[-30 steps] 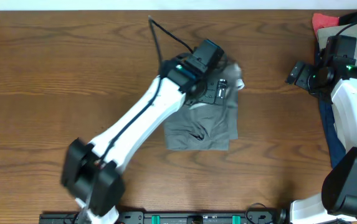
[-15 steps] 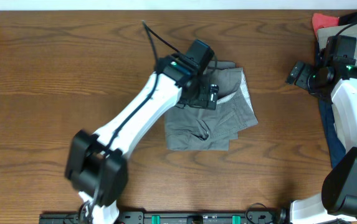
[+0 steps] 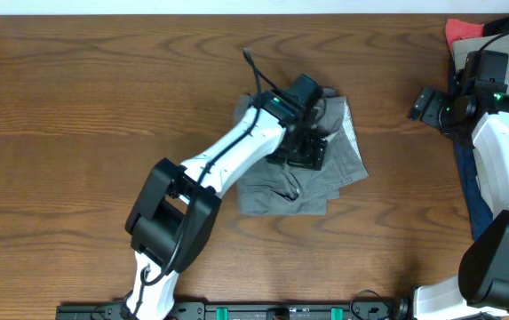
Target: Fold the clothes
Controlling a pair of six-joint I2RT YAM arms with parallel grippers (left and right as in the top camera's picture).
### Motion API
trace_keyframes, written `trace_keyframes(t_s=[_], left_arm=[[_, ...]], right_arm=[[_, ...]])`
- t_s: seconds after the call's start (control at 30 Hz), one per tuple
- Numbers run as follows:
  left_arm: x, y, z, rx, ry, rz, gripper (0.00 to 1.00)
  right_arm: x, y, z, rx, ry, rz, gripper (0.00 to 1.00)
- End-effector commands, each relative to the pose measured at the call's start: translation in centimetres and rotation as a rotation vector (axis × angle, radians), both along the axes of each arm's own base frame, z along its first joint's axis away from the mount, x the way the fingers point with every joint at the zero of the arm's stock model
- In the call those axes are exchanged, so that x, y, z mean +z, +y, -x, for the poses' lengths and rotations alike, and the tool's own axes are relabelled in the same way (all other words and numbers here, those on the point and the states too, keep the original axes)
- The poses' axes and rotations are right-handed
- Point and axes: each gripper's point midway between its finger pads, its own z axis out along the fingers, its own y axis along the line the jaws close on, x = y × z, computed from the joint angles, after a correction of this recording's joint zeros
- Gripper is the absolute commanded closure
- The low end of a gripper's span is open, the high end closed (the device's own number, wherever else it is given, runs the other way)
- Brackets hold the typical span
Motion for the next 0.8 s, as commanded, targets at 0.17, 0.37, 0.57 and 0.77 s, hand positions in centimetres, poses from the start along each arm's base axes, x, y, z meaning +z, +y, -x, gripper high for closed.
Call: trace_keyframes(t_s=[0.17, 0.37, 0.57, 0.77], left_arm=[[0.7, -2.6, 2.2, -0.096, -0.017, 0.037, 0.62], [0.7, -4.2, 3.5, -0.141, -0.030, 0.050, 0.62], [0.7, -5.8, 5.7, -0.191, -0.026, 0.051, 0.37], [0.8, -6.7, 7.3, -0.225, -0.021, 0.050, 0.35]], right_arm=[[0.7, -0.2, -0.4, 0.003, -0.016, 0.019, 0.01], [0.7, -0.2, -0.4, 0.003, -0.016, 0.019, 0.01], [0.7, -0.2, -0.4, 0.003, -0.016, 0.018, 0.01], [0.7, -0.2, -0.4, 0.003, -0.016, 0.019, 0.01]])
